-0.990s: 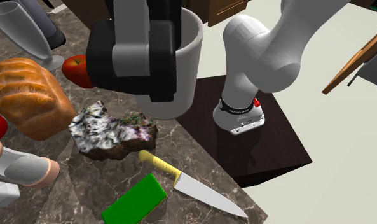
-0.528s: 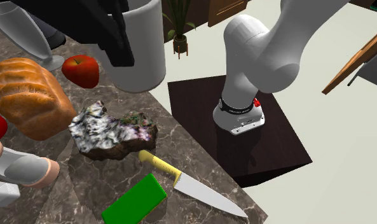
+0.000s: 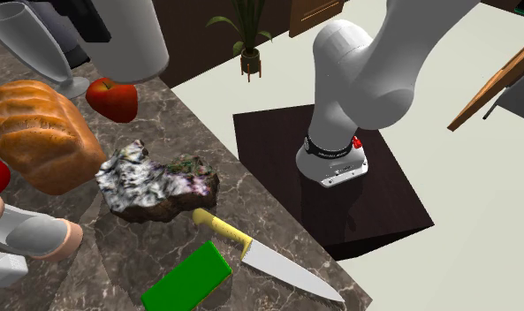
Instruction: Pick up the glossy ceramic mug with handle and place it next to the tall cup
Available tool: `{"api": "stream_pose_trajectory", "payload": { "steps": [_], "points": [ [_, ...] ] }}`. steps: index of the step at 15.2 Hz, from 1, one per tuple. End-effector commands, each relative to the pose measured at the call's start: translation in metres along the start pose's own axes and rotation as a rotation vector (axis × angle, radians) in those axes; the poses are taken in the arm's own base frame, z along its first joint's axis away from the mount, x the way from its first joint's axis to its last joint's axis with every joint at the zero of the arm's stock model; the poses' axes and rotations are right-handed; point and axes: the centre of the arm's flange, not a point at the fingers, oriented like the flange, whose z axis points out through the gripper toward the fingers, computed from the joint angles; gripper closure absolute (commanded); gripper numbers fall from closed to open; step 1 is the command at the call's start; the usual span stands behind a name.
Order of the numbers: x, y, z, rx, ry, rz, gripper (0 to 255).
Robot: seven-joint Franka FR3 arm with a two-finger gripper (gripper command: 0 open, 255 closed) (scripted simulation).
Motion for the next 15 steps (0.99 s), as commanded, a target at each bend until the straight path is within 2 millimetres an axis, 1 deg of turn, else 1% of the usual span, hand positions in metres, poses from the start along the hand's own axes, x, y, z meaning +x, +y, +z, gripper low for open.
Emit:
{"api": "stream_pose_trajectory", "payload": {
  "steps": [1,15],
  "points": [
    [0.018,0.017,0.000,-0.001,0.001,-0.001,255],
    [0.151,0.145,0.011,-0.001,0.001,-0.001,255]
  ]
}}
